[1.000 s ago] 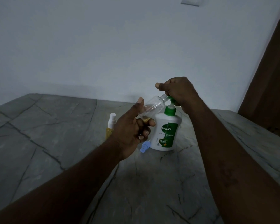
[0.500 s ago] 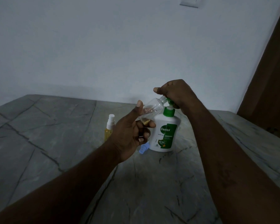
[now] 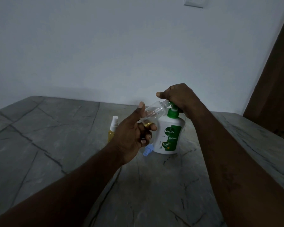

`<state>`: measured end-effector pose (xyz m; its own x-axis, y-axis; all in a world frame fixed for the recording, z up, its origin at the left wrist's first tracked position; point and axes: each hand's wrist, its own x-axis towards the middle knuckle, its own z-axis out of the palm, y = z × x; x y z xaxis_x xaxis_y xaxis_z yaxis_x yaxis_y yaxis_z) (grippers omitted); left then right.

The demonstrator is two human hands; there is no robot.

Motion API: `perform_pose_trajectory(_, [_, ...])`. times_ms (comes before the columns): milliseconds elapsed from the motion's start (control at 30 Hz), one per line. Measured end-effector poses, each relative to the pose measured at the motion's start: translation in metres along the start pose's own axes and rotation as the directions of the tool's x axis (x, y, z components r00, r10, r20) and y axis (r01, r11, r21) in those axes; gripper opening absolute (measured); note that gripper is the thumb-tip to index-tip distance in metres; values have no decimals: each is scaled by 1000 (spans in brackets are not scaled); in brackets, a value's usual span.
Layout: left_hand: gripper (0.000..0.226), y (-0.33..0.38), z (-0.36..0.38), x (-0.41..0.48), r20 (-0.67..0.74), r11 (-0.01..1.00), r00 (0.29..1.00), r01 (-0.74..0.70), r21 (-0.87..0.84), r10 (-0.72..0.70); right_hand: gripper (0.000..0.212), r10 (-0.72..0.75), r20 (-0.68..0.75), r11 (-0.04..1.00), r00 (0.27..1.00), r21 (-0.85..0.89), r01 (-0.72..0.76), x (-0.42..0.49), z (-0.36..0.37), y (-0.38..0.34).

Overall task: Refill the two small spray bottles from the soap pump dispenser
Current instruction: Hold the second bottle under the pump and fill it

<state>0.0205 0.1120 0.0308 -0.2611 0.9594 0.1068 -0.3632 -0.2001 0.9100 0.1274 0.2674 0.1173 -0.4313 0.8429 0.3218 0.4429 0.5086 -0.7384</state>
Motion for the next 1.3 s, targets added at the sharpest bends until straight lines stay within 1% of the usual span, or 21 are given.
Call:
perform_pose_trajectory(133, [60,1,2,-1,36,1000,999,-15,3,15,30,-81,-147,990,986,99,96,-2,-3,-3])
perform_pose_trajectory(200, [60,1,2,-2,48,1000,999,-22,3,21,28,-93,-167,987,982,116,113,-4,-3,-5])
perform_pose_trajectory(400, [63,2,1,-1,38,999,999,-38,6,38,25,-21,-46,990,999,140,27,-3,-3,-2])
perform_pose_trajectory(567, [62,0,-2,0,20,1000,999,-25,5,25,24,50,56,983,997,176,-60,-3,1,4])
perform_pose_trajectory(700, [62,-1,-1,-1,4,1000,1000,-23,9,23,30,84,83,977,993,189,-99,-3,3,6])
perform_pose_trajectory(800, [64,-1,-1,0,8,1000,1000,-23,12,23,26,83,90,976,992,196,-99,-3,3,6])
perform_pose_trajectory(933, [64,-1,-2,0,5,999,1000,-27,17,27,27,56,23,986,998,154,-59,-3,3,5])
perform_pose_trajectory(1067, [60,0,0,0,26,999,999,-32,7,32,32,-28,-160,980,987,189,58,0,-1,1])
perform_pose_trajectory(1100, [61,0,1,0,32,999,999,-32,4,32,33,-43,-187,980,981,186,78,0,-2,0])
perform_pose_trajectory(1200, [63,0,1,0,41,999,999,-34,1,34,33,-43,-186,981,982,176,76,-1,-1,0])
perform_pose_trajectory(1300, [62,0,0,0,38,999,999,-38,14,37,30,-14,-131,984,991,176,37,-1,-2,0])
